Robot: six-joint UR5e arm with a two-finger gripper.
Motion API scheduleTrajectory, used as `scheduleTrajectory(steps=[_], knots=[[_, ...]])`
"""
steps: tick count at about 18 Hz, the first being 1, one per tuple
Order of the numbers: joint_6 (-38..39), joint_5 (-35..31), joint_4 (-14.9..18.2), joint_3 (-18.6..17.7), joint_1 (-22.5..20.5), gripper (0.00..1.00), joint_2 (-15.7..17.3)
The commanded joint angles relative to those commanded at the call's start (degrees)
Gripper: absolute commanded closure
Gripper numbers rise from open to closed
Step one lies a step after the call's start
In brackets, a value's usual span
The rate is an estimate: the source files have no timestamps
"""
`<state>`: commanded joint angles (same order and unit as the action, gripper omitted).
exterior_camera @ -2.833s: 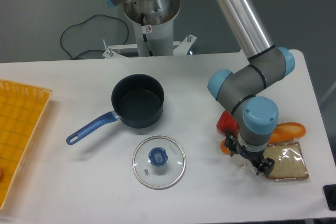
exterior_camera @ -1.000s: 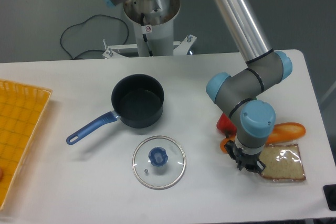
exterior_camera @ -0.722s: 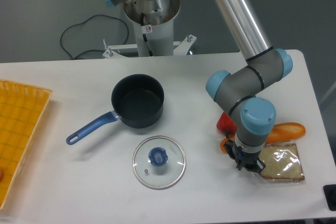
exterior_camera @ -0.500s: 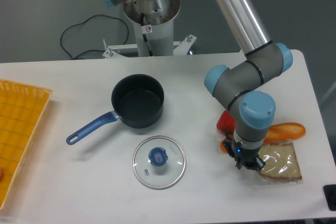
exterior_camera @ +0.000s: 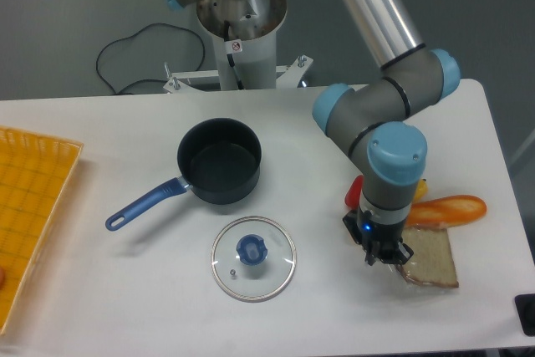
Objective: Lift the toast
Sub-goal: 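Lift the bagged toast up off the table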
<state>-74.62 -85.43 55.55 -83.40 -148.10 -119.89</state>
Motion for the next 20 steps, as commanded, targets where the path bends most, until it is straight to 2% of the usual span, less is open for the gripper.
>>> scheduleTrajectory(steps=[7,14,17,20], knots=[[-0.5,-0.1,4.2,-2.0,1.3,1.0,5.2],[-3.5,-2.3,12.7,-2.5,1.8,1.0,9.7],[-5.1,-6.8,14.8,-2.5,2.7,1.0,10.3],[-5.3,-7.7,15.4,-2.5,3.0,1.0,10.4]])
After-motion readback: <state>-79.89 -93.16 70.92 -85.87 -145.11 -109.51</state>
